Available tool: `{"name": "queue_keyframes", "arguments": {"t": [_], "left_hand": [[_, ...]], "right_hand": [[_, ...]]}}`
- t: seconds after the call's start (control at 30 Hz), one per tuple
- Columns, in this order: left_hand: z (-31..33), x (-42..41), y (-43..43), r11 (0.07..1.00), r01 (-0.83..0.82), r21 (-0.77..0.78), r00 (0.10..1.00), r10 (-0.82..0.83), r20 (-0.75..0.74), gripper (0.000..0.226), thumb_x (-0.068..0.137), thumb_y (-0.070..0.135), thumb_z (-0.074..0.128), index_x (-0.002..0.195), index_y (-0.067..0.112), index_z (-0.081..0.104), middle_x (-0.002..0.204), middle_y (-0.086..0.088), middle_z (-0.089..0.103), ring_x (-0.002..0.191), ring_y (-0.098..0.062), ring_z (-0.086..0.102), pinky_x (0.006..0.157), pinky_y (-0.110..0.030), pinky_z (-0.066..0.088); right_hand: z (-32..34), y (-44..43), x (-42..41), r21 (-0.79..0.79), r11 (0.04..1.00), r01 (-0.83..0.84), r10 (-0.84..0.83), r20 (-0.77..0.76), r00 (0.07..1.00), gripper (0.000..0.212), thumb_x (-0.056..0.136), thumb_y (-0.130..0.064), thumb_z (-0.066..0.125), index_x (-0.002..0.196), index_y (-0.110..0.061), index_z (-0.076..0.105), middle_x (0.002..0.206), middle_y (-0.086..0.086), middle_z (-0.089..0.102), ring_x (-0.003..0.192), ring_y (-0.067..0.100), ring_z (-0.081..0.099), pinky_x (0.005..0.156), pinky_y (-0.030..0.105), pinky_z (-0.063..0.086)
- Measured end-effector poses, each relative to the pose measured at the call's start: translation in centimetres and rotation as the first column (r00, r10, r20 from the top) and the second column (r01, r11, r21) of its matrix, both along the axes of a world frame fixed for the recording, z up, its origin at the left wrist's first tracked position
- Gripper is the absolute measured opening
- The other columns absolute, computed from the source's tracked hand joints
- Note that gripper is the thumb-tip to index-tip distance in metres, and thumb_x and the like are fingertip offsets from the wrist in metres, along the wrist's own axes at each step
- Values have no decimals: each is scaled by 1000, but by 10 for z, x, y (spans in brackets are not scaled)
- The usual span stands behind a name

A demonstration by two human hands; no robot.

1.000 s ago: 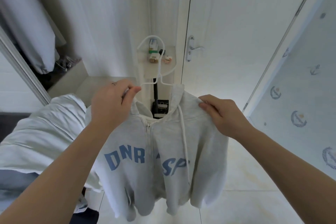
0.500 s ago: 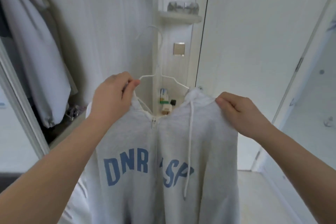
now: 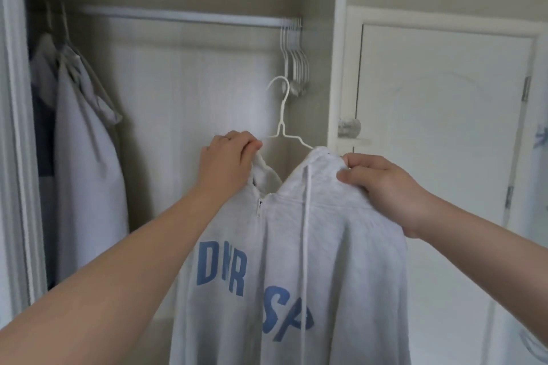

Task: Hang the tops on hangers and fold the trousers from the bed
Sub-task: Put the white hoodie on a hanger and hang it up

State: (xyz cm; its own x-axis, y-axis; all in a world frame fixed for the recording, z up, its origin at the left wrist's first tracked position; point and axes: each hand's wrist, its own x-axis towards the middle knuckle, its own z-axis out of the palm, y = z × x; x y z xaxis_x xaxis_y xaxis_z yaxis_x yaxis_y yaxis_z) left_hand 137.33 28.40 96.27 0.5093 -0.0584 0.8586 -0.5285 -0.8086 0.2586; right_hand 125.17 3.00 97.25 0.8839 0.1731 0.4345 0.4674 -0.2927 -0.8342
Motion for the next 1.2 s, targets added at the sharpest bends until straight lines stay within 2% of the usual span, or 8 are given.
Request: {"name": "queue_keyframes", "arguments": {"t": [0.1, 0.27, 0.4, 0.53, 0.67, 0.83, 1.03, 1.2], "left_hand": [[20, 22, 24, 993, 106, -58, 992, -110, -63, 24, 103, 42, 50, 119, 35, 66, 129, 8, 63, 121, -24, 54, 104, -47, 42], [47, 37, 62, 958, 257, -126, 951, -274, -147, 38, 102, 48, 50, 137, 34, 56, 148, 10, 50, 136, -18, 45, 116, -45, 34], [64, 37, 88, 931, 314, -183, 918, -347, -190, 28, 101, 50, 51, 122, 36, 62, 133, 13, 60, 124, -10, 53, 106, -31, 40], [75, 34, 103, 900, 367, -237, 890, -413, -191, 15, 97, 53, 55, 101, 42, 64, 109, 22, 65, 101, 2, 60, 83, -17, 43], [82, 39, 104, 863, 405, -303, 871, -465, -160, 27, 84, 62, 61, 99, 40, 64, 101, 17, 68, 90, -3, 64, 81, -26, 50], [87, 57, 109, 950, 259, -172, 919, -297, -260, 53, 79, 55, 75, 121, 37, 49, 103, 18, 61, 91, -6, 64, 69, -27, 51], [106, 106, 120, 1000, -9, -14, 977, 6, -214, 29, 92, 10, 50, 120, 17, 43, 115, -14, 59, 97, -34, 62, 88, -41, 52], [113, 141, 129, 996, -81, 45, 980, 87, -181, 27, 93, 9, 46, 118, 18, 44, 112, -13, 62, 99, -34, 60, 88, -43, 51]], "right_hand": [[16, 36, 24, 45, 998, 47, -49, 31, 998, 25, 95, -10, 56, 70, -15, 58, 69, 5, 51, 67, 19, 48, 65, 32, 37], [58, 93, 64, 78, 994, 81, -88, 98, 991, 46, 93, -8, 56, 51, -22, 44, 47, -9, 41, 40, 6, 38, 41, 17, 31], [100, 136, 101, 77, 989, 125, -138, 200, 970, 35, 91, -7, 55, 64, -22, 39, 63, 4, 31, 59, 18, 30, 56, 32, 23], [139, 171, 138, 89, 980, 179, -196, 254, 947, 8, 87, -7, 54, 79, -7, 57, 76, 9, 41, 71, 23, 34, 65, 37, 25], [173, 201, 175, 113, 965, 239, -262, 301, 917, 29, 88, -7, 53, 63, -15, 41, 61, 5, 33, 56, 18, 30, 53, 29, 22], [209, 231, 229, 146, 959, 244, -279, 311, 909, 25, 93, -10, 50, 69, -14, 46, 62, 3, 41, 52, 19, 37, 49, 27, 26], [247, 247, 296, 192, 962, 195, -249, 313, 917, 5, 94, -12, 51, 93, -8, 54, 77, 9, 51, 65, 24, 50, 59, 27, 37], [266, 256, 347, 108, 970, 216, -239, 309, 920, 33, 99, -10, 46, 126, 4, 58, 100, 13, 54, 88, 24, 51, 76, 32, 45]]}}
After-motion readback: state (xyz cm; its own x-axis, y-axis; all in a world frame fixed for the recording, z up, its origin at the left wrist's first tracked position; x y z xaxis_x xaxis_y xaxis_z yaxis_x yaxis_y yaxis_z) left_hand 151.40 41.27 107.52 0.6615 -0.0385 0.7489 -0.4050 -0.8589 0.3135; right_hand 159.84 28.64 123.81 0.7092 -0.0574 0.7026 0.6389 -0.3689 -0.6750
